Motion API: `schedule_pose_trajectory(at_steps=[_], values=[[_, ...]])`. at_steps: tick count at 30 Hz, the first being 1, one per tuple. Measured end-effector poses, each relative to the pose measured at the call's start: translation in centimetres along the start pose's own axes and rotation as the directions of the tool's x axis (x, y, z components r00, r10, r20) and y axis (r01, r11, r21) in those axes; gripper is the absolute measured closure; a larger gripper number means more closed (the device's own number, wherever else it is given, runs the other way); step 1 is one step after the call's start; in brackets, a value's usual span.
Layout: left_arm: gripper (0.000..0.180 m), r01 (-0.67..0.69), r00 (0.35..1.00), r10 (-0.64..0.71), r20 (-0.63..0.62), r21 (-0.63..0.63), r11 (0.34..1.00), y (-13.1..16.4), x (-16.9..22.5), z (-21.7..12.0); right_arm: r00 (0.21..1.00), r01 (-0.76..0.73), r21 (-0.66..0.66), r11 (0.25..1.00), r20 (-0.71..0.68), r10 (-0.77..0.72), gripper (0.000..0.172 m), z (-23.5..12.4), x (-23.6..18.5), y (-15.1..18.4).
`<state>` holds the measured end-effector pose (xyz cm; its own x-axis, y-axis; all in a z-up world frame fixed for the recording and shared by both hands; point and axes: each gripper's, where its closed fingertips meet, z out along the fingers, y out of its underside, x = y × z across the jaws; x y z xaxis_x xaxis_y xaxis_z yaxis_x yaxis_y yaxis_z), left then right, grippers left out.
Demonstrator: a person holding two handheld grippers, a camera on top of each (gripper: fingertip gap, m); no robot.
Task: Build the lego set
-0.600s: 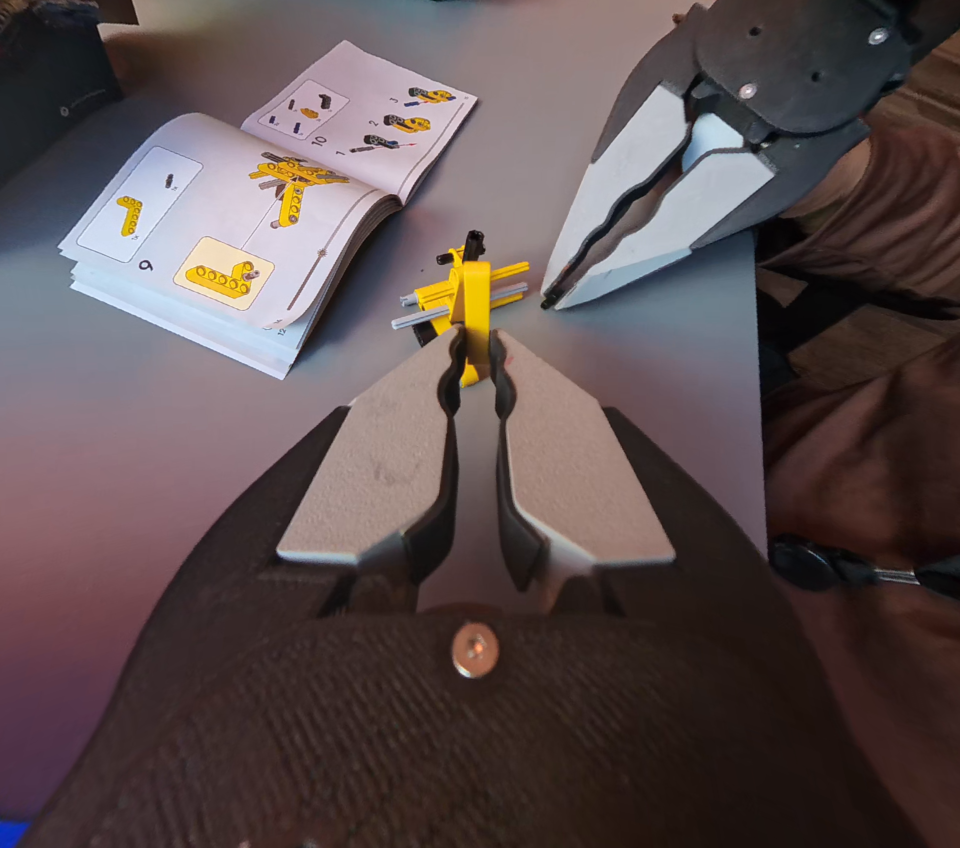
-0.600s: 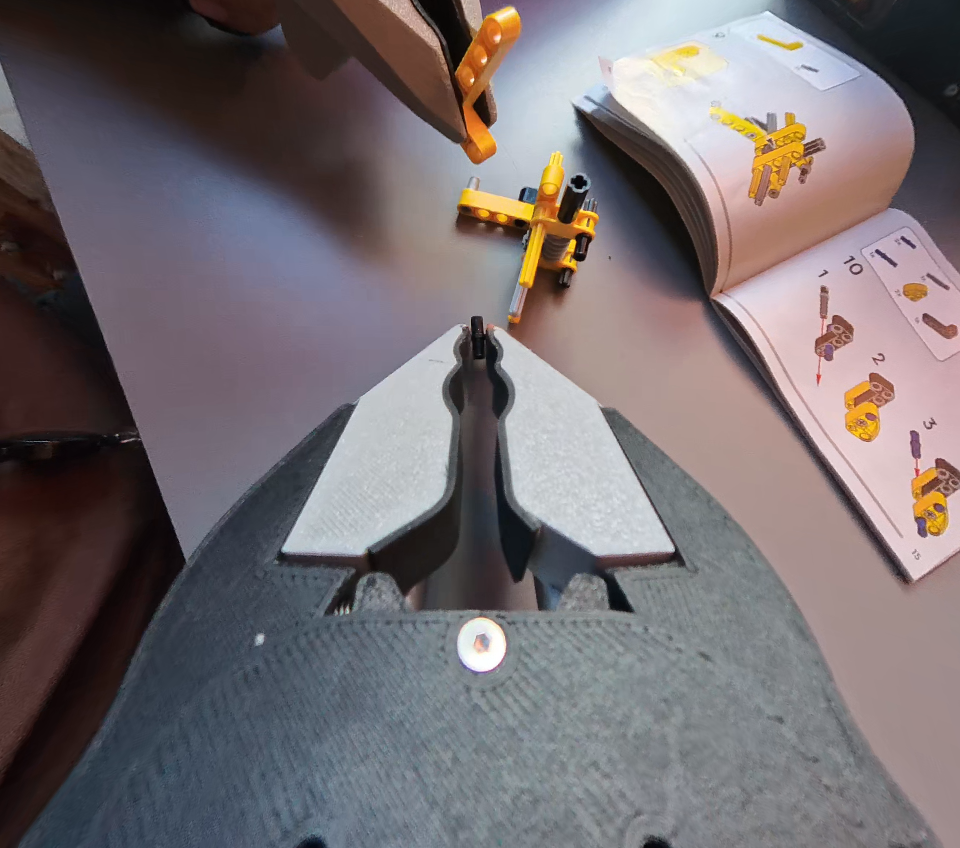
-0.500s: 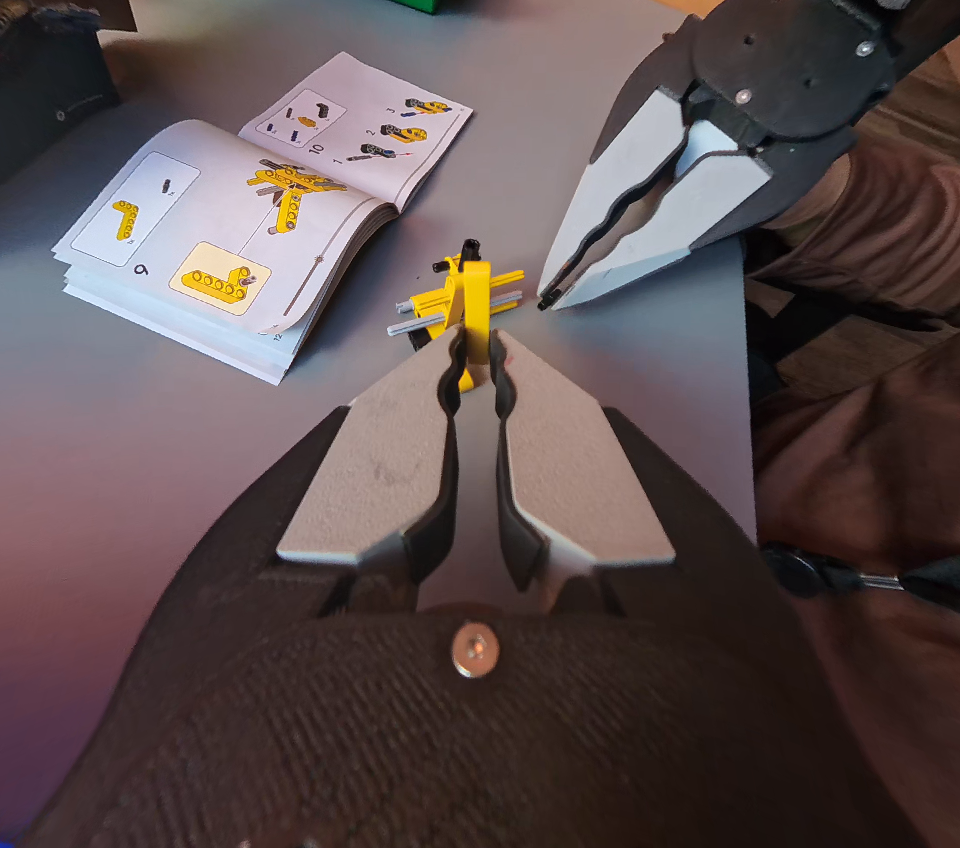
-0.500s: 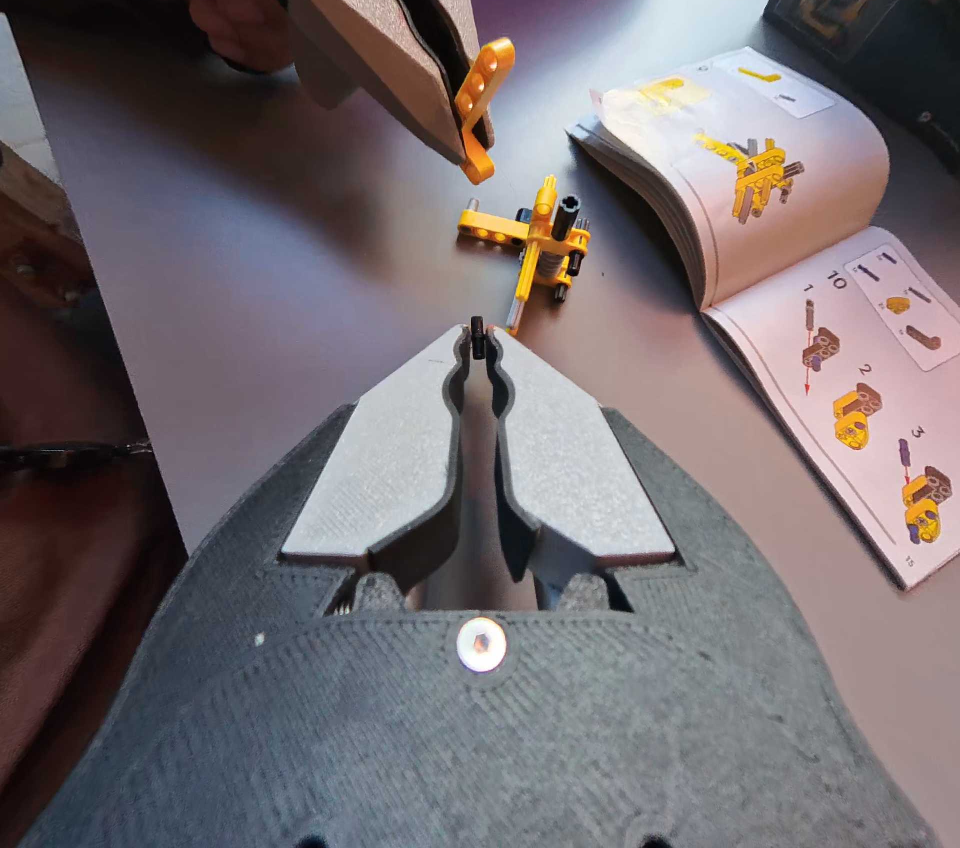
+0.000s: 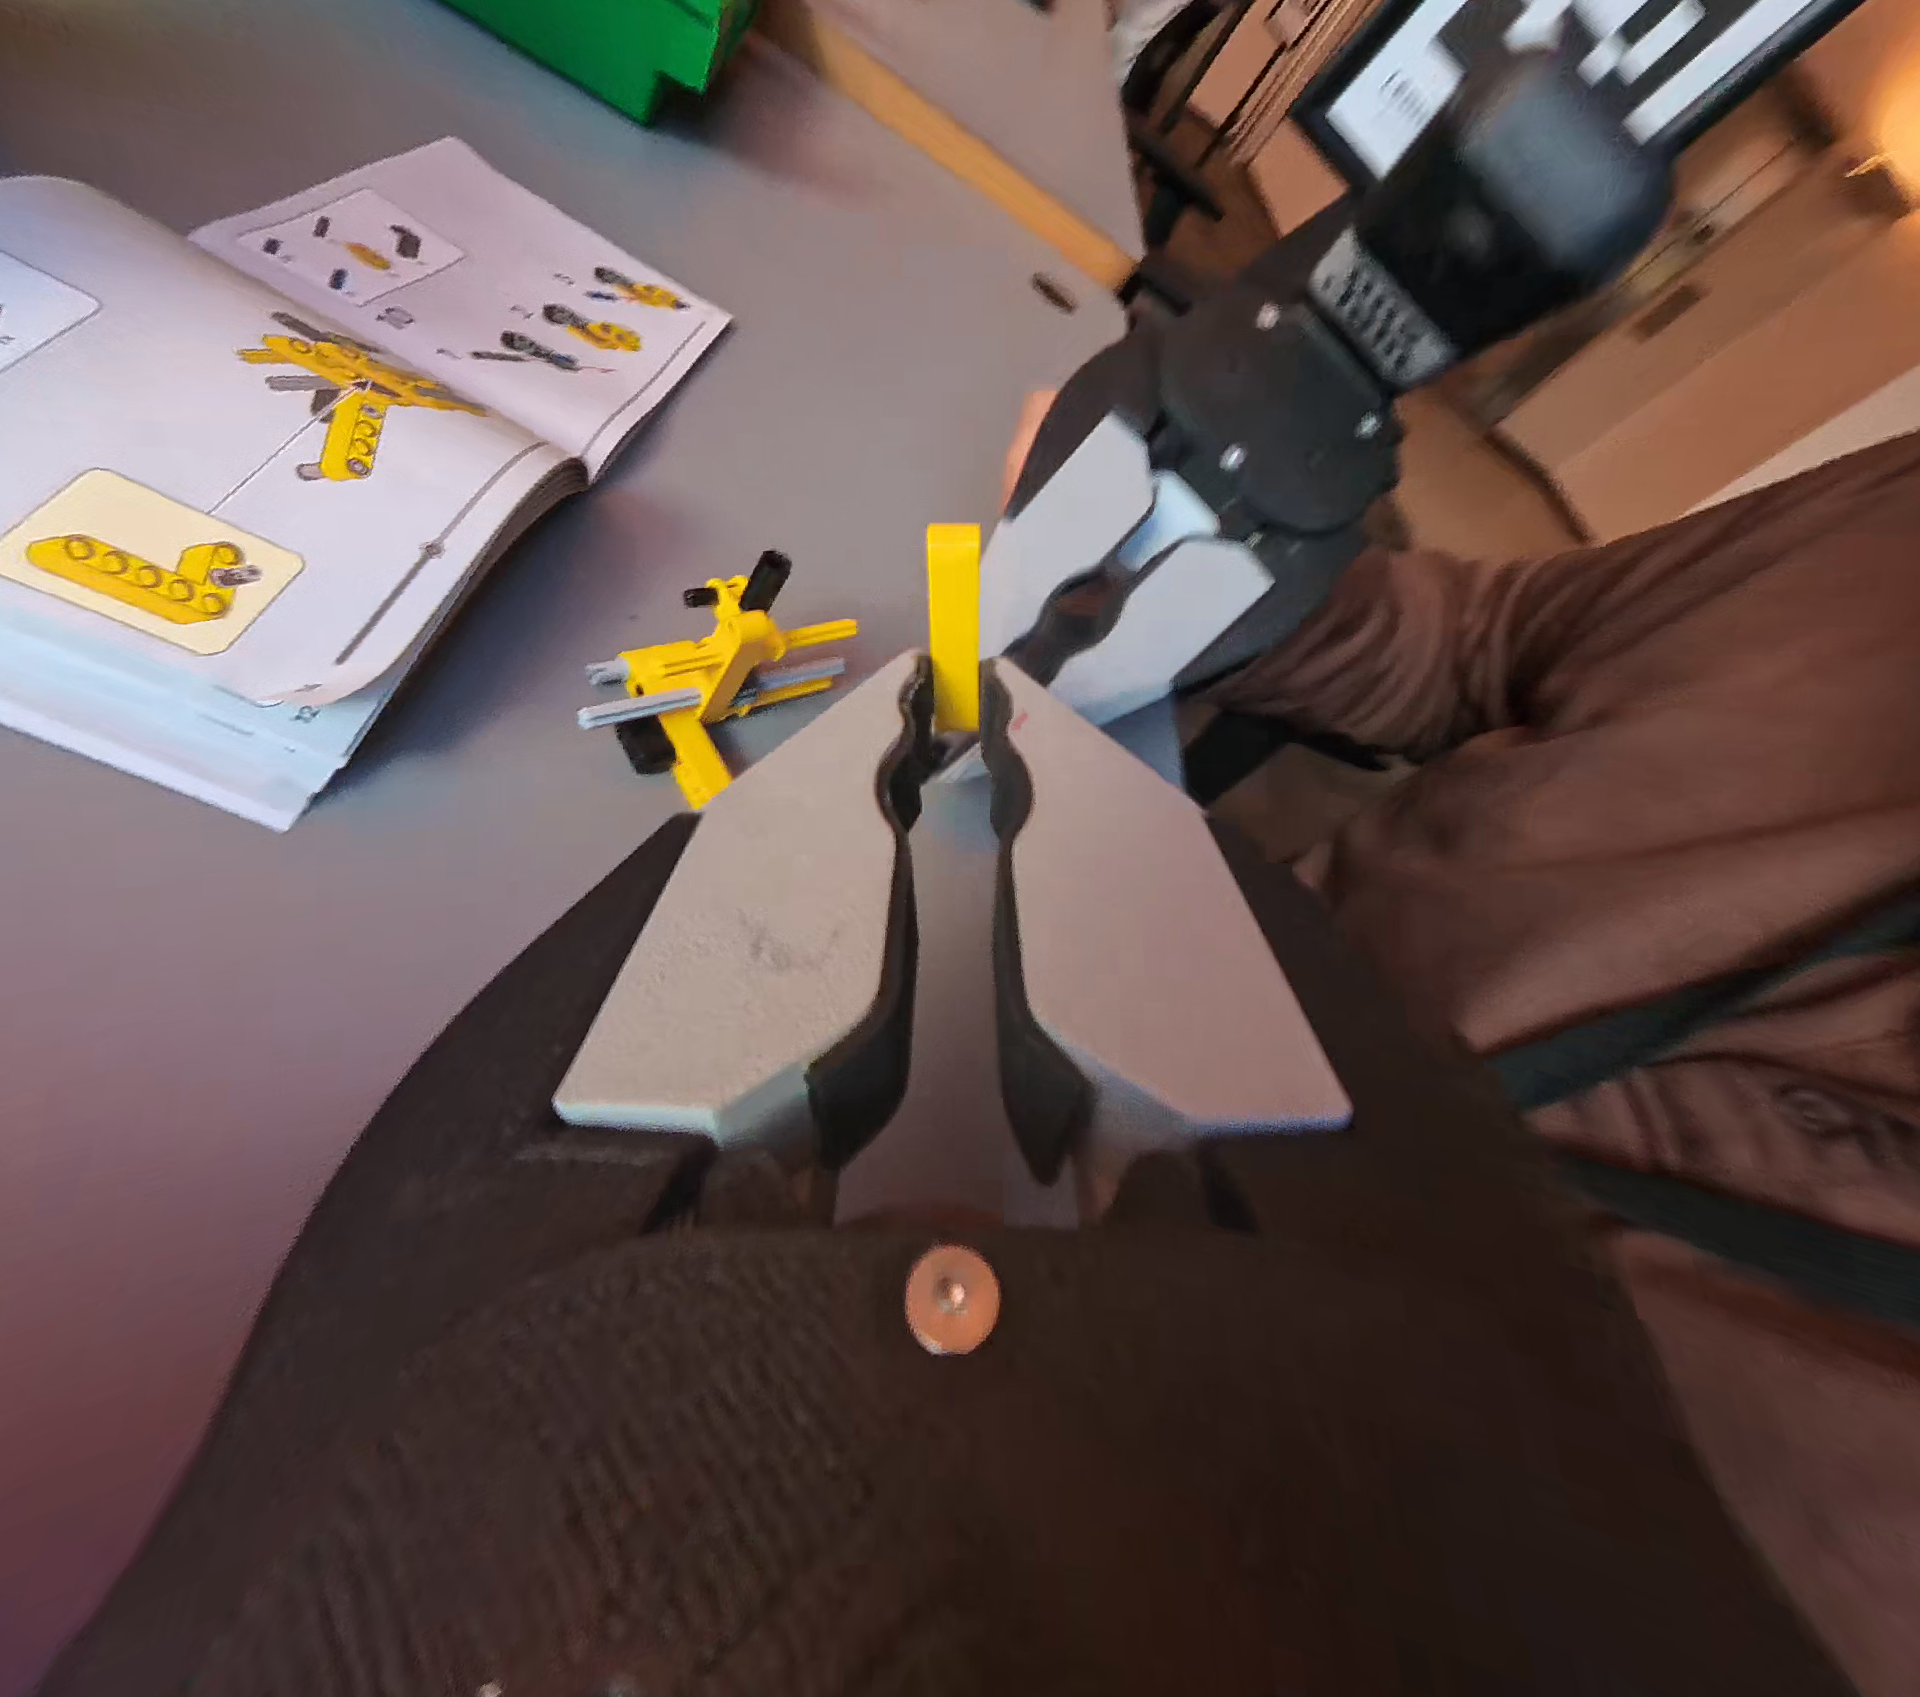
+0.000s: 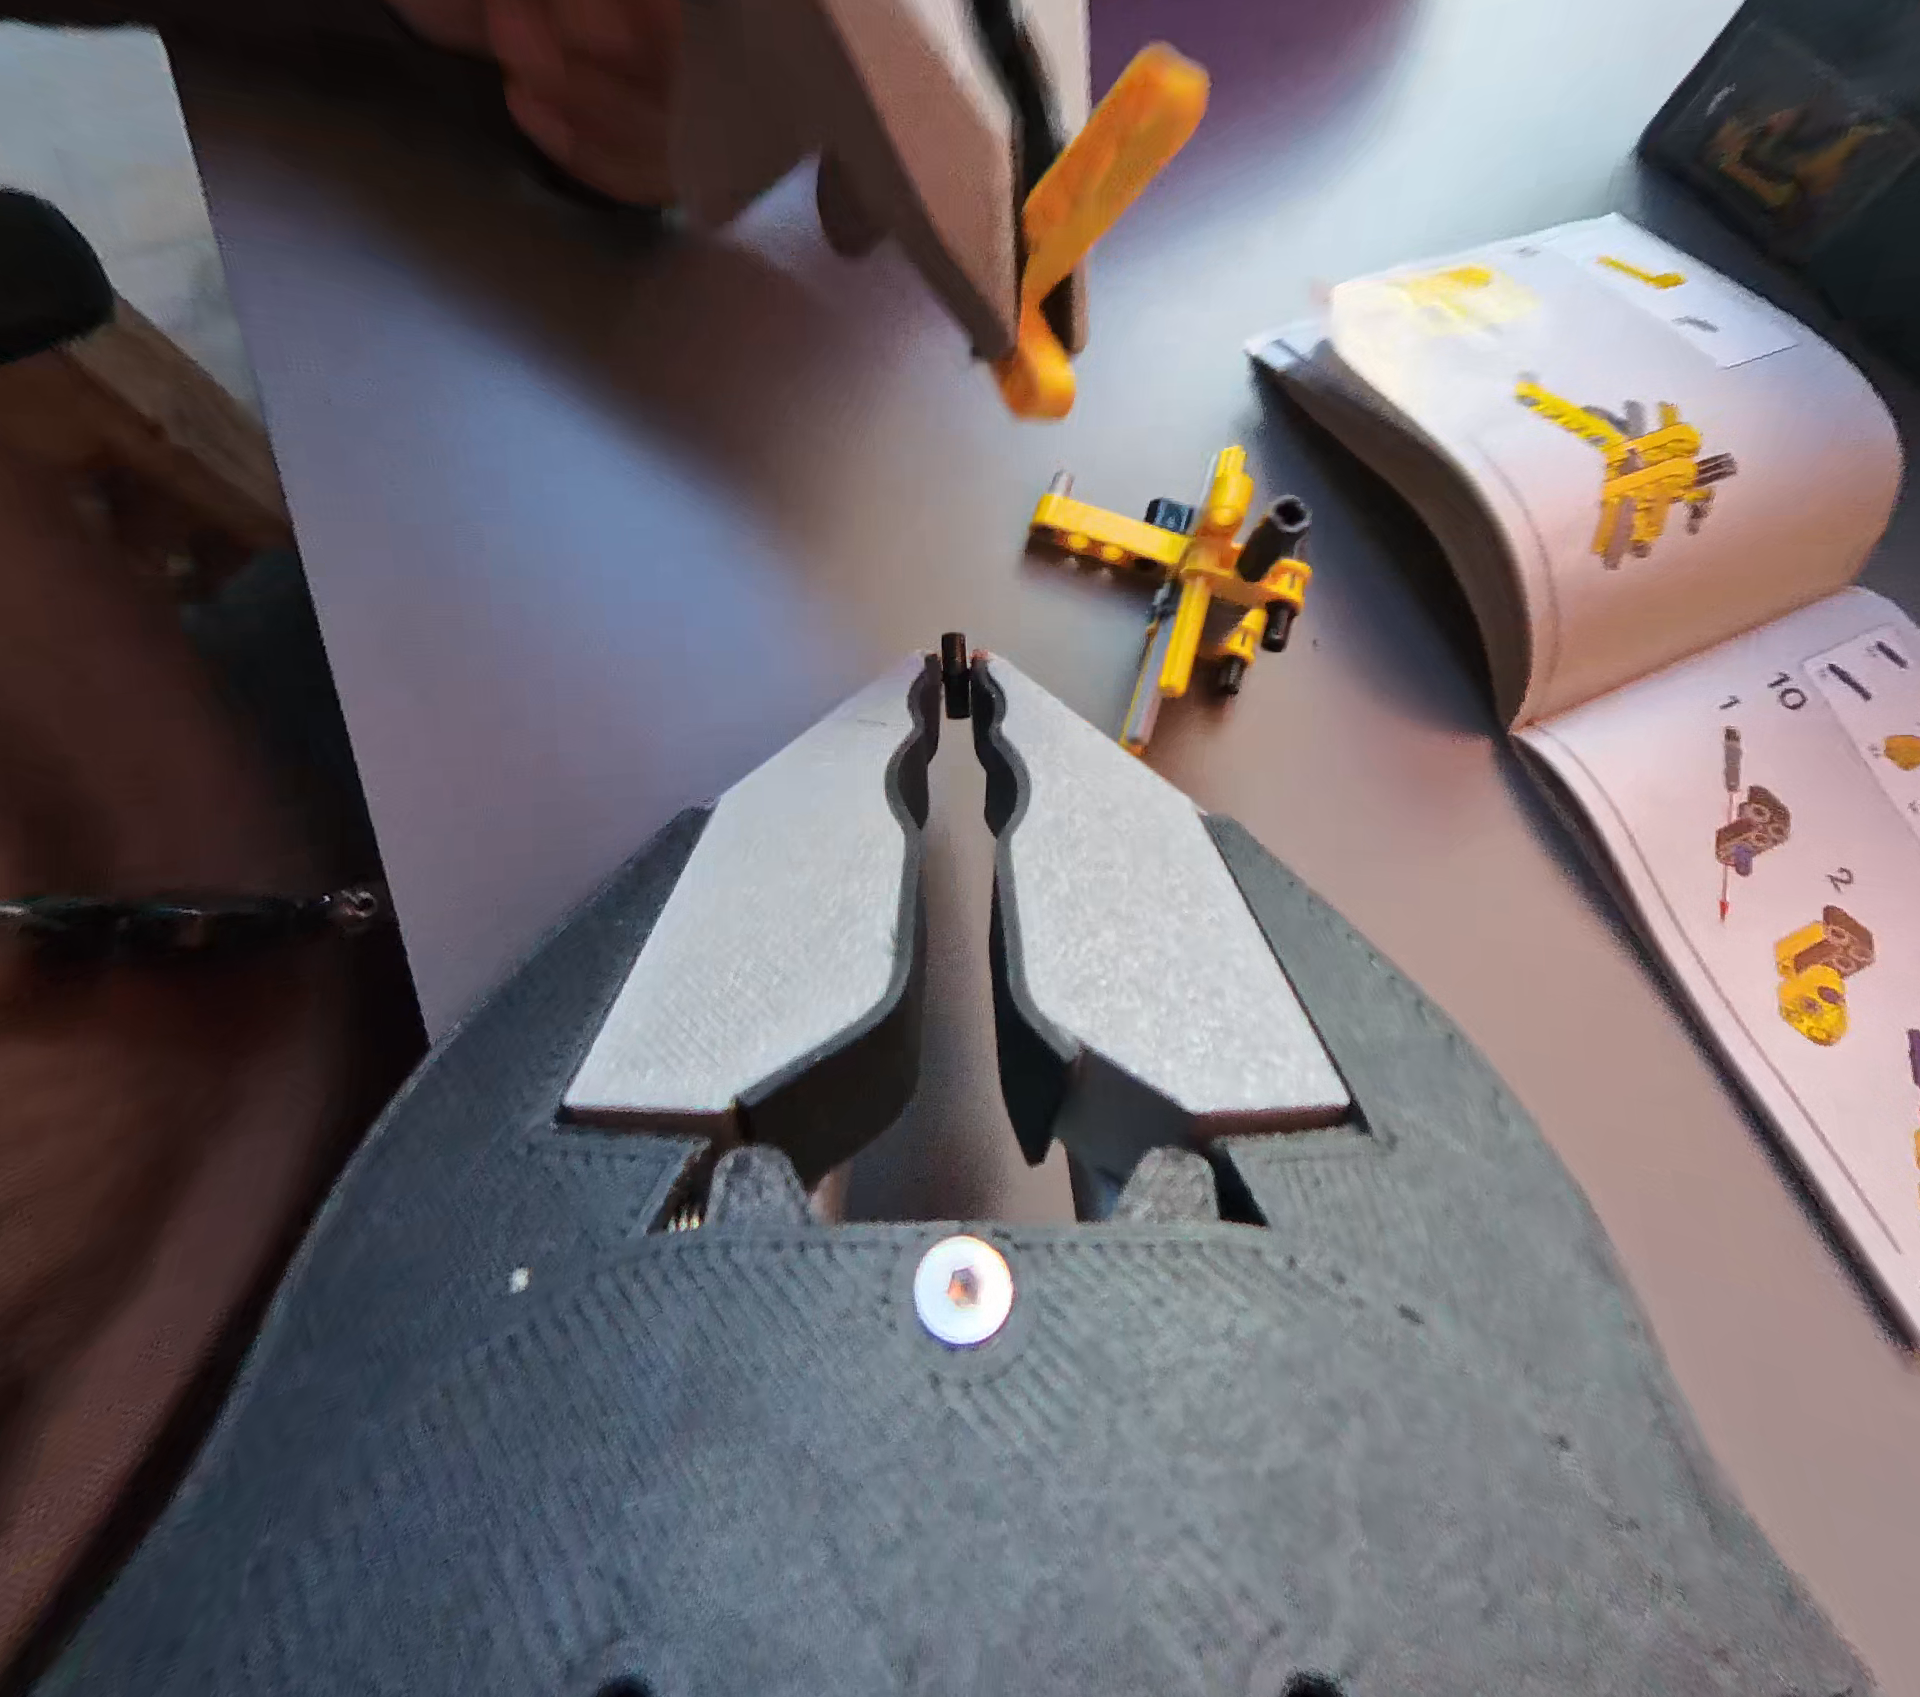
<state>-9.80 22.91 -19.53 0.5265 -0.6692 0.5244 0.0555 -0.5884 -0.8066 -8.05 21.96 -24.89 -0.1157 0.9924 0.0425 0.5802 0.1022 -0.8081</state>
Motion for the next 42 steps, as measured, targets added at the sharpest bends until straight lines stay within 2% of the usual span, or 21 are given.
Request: schedule_pose_trajectory(at_steps=[2,6,7,13,17,19,23,30,42], values=[[0.175,0.034,0.999,-0.033,-0.031,0.035,0.999,-0.6,0.2,-0.3,0.999,0.032,-0.052,0.998,-0.009,-0.032,0.169,0.5,-0.2,0.6],[0.175,0.018,1.000,-0.018,-0.004,0.014,1.000,-0.2,-0.1,-0.1,0.999,0.050,-0.087,0.995,-0.017,-0.052,0.164,0.9,-0.2,1.0],[0.175,0.011,1.000,-0.011,0.000,0.008,1.000,-0.1,-0.1,-0.1,0.999,0.043,-0.070,0.997,-0.024,-0.045,0.158,0.8,-0.1,0.7],[0.175,0.013,0.999,-0.014,-0.030,-0.011,1.000,0.3,0.7,0.3,0.997,-0.003,0.188,0.982,-0.069,0.017,0.153,-1.5,0.7,-3.3],[0.175,0.059,0.994,-0.060,-0.096,-0.013,0.998,0.3,1.6,0.4,0.981,0.148,0.228,0.962,-0.153,-0.115,0.154,-2.2,0.4,-5.0],[0.175,0.072,0.992,-0.073,-0.106,-0.019,0.997,0.4,1.7,0.4,0.965,0.230,0.218,0.948,-0.179,-0.193,0.164,-2.1,-0.1,-5.4],[0.174,0.080,0.992,-0.083,-0.099,-0.038,0.996,0.8,1.4,0.5,0.927,0.341,0.155,0.927,-0.219,-0.305,0.166,-1.6,-0.2,-5.1],[0.173,0.090,0.986,-0.096,-0.138,-0.046,0.995,0.8,1.9,0.3,0.889,0.442,0.097,0.892,-0.181,-0.421,0.167,-1.9,-0.7,-4.2],[0.174,0.076,0.992,-0.086,-0.095,-0.110,0.991,2.0,1.3,0.6,0.848,0.516,0.024,0.856,-0.152,-0.507,0.167,-1.3,-0.9,-3.4]])
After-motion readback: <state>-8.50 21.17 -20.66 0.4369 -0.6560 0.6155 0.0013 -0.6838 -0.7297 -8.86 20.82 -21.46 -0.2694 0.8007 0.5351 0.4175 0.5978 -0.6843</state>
